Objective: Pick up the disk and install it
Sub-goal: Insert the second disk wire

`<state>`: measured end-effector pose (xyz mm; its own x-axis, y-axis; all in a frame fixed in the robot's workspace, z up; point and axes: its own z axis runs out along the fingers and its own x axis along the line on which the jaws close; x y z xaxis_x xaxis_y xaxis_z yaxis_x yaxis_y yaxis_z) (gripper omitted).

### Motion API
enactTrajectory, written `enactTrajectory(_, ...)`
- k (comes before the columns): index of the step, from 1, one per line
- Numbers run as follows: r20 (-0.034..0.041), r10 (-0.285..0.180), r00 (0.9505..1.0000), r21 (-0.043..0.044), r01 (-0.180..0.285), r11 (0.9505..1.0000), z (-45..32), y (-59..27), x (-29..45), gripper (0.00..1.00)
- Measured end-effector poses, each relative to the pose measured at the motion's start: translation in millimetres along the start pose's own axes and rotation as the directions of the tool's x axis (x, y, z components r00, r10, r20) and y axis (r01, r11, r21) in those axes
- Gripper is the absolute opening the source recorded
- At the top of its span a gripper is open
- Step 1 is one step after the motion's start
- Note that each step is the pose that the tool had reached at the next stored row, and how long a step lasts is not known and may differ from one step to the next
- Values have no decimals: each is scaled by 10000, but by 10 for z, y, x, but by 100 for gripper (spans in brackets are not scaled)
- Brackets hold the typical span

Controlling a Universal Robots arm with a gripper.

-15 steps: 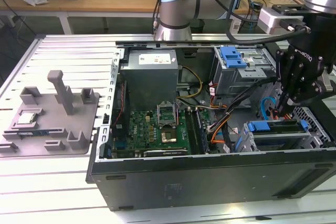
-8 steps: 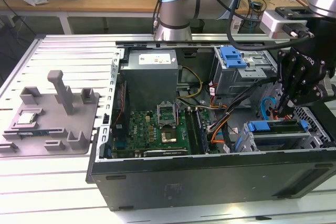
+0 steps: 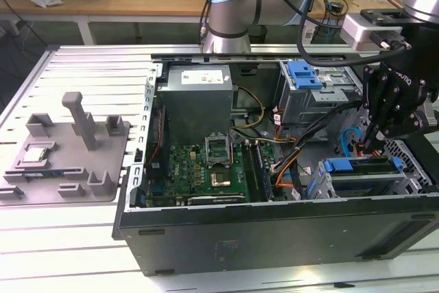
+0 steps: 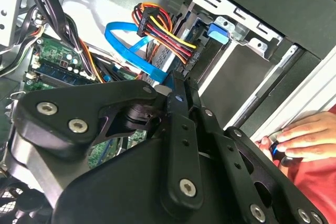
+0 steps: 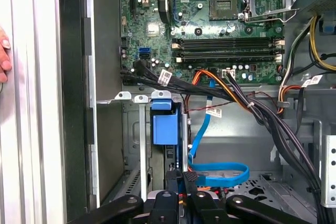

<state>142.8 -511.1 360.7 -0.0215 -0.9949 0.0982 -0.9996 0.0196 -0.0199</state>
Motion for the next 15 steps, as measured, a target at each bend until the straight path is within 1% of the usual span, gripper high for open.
enactTrajectory(9, 1, 0, 10000, 0, 0, 10000, 4, -7, 38, 16)
enactTrajectory(15, 2, -2, 10000, 1, 2, 10000, 12, -7, 38, 16)
